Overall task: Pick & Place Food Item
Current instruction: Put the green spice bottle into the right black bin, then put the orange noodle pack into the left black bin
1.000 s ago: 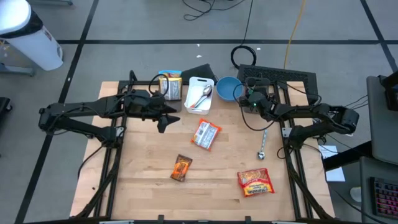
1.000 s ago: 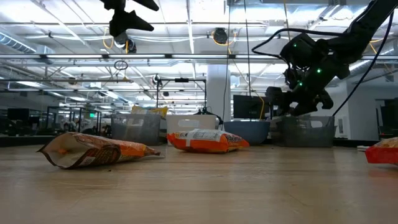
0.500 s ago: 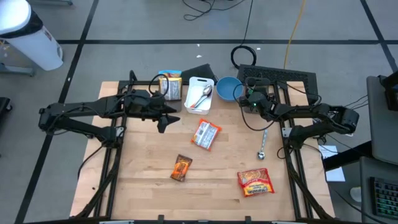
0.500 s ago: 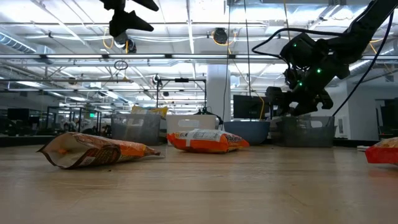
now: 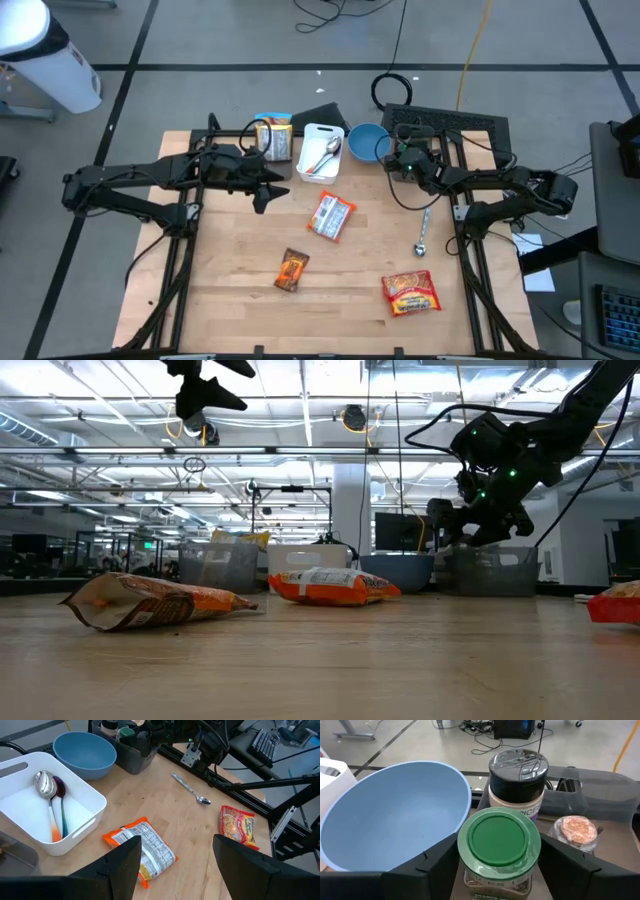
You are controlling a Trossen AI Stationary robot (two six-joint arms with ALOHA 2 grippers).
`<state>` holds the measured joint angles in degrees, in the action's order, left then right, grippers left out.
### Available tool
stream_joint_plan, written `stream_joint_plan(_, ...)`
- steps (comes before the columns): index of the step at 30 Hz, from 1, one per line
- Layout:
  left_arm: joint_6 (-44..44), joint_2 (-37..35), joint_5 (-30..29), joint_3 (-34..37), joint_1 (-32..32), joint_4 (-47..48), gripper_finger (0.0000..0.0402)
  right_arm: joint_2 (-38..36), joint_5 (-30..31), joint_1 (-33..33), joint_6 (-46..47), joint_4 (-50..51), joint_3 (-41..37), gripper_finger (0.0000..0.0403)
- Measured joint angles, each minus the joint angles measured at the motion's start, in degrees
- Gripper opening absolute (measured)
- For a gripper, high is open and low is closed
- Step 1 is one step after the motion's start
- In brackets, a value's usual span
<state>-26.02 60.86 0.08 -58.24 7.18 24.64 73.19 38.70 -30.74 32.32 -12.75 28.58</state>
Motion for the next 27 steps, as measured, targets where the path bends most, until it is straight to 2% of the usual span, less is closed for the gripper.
stream_joint_plan(8,0.0,0.0,0.0,0.0,0.0,0.0,0.0255,-0.5,0.0,0.0,-0.3,0.1,0.0,0.0273)
stream_joint_plan(14,0.8,0.0,0.0,0.0,0.0,-0.1,0.0255,-2.8,0.0,0.0,-5.5,-1.6,0.0,0.0273)
stream_joint_plan(27,4.5,-2.0,-0.1,0.0,0.0,0.4,0.0255,-14.8,0.2,3.6,-13.7,0.5,0.0,0.0263)
